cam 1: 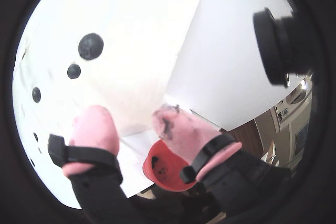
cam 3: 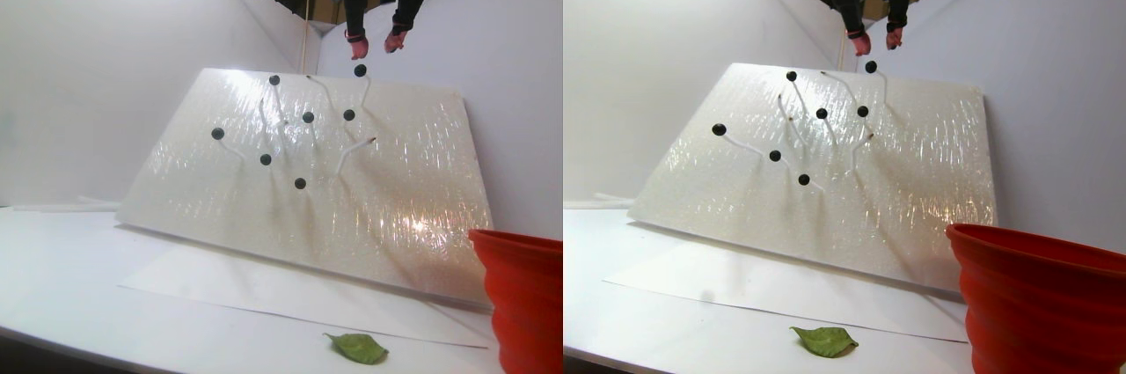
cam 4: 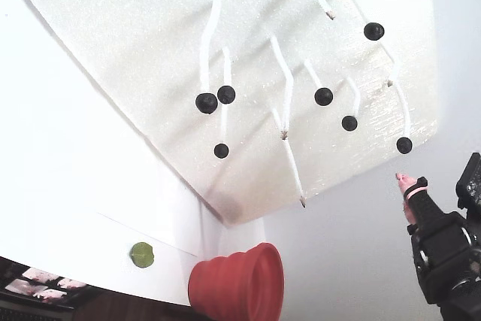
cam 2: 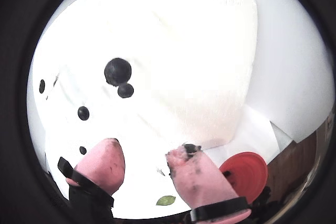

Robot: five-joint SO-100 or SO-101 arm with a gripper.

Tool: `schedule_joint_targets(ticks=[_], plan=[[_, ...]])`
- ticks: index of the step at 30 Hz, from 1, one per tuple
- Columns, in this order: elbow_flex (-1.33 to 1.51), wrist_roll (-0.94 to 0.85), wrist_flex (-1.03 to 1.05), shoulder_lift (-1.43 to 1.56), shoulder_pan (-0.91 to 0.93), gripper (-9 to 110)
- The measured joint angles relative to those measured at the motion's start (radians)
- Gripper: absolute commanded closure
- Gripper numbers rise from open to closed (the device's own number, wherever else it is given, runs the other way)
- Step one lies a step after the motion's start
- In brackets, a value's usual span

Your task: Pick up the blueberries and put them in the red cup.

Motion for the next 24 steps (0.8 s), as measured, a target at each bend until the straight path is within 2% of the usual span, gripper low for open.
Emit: schedule_joint_targets(ticks=[24], plan=[[-0.075, -0.026, -0.084, -0.115, -0.02, 84]])
